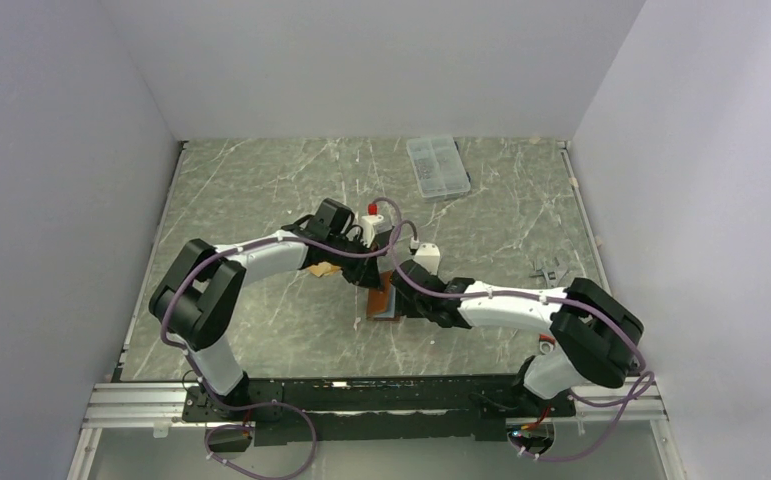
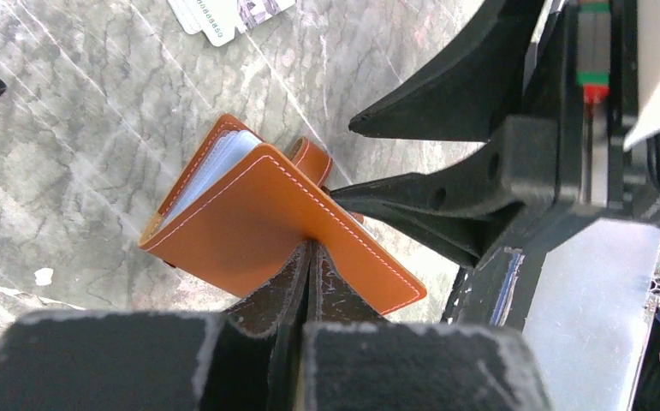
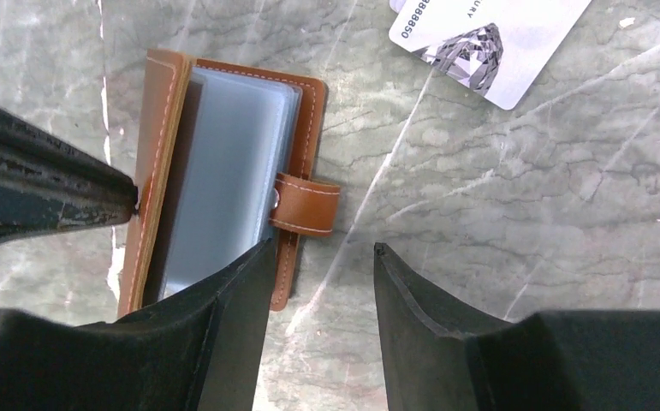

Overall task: Put the credit cards into the card holder
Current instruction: Close the card holder at the center of the board.

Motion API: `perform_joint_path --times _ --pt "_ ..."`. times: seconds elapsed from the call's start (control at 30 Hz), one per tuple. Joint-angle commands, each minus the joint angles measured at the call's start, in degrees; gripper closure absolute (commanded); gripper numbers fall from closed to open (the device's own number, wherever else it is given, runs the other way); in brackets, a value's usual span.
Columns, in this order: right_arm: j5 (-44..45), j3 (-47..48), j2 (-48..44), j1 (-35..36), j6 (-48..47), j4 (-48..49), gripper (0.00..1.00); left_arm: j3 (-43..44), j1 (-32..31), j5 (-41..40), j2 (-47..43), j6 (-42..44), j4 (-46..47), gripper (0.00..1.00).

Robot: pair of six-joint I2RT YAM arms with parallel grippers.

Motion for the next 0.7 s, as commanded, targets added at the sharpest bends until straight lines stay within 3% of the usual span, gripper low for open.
perform_joint_path --times 0.0,0.4,0.67 --pt "10.1 0.38 0.77 2.64 -2.55 2.2 0.52 3.3 0.03 1.84 1.02 1.81 -1.58 0.97" --pt "25.48 -0.38 3.72 9.29 -5.42 9.43 0.6 6.37 -0.46 0.18 4.64 10.19 -8.02 0.97" --pt "25.77 -6.34 -0.09 12.69 -7.31 12.89 0.58 8.99 -0.38 -2.97 5.93 14.85 -12.76 0.99"
